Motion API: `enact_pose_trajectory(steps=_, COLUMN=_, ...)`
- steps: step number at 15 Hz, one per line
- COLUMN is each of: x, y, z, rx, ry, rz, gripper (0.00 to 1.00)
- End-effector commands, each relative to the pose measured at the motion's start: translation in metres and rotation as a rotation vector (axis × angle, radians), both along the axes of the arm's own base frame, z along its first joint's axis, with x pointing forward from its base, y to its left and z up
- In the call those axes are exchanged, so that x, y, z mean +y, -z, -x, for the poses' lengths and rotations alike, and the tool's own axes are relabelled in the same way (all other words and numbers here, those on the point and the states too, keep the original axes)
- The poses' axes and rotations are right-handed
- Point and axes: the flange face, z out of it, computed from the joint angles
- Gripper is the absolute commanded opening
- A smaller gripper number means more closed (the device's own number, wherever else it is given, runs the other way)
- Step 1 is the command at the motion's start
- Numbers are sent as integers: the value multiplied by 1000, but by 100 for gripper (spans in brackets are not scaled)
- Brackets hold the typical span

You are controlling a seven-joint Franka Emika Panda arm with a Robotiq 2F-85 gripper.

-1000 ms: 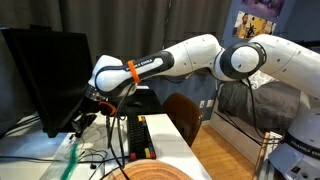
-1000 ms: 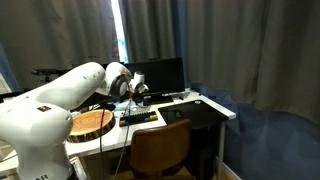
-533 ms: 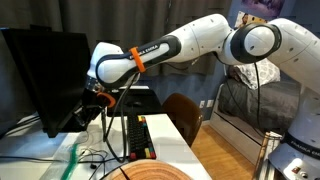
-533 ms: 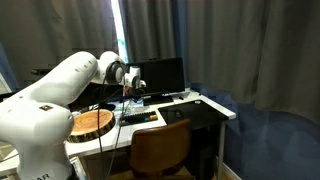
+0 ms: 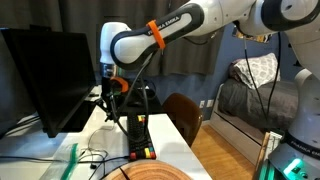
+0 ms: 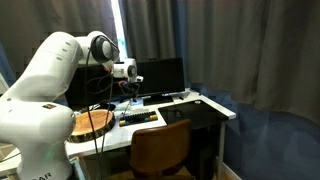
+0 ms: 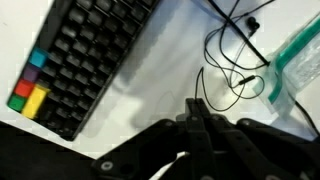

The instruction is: Pull the cord to the right side of the desk

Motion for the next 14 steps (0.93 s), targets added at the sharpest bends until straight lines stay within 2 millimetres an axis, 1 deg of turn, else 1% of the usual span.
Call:
enact_pose_trajectory(steps=1, x=-31, y=-34, z=49, rx=6, ry=119, rz=126, gripper=0)
enact_pose_trajectory(steps=2, x=-13, y=-16, z=17, rx=14, ry=67, rz=64, gripper=2)
enact_pose_trajectory(steps=4, x=-21, y=-30, z=33, rx=13, ry=95, rz=93, gripper=2)
enact_pose_trajectory(steps=5, x=-23, y=-33, z=38, rx=14, ry=99, rz=97, gripper=2)
enact_pose_trajectory(steps=9, x=-29, y=-31, z=42, rx=23, ry=104, rz=108, gripper=2)
enact_pose_trajectory(steps=10, x=-37, y=-34, z=38, rx=-6, ry=119, rz=148, gripper=0)
enact_pose_trajectory(steps=14, x=-83, y=-77, z=8, rx=-178, ry=211, rz=225, gripper=0)
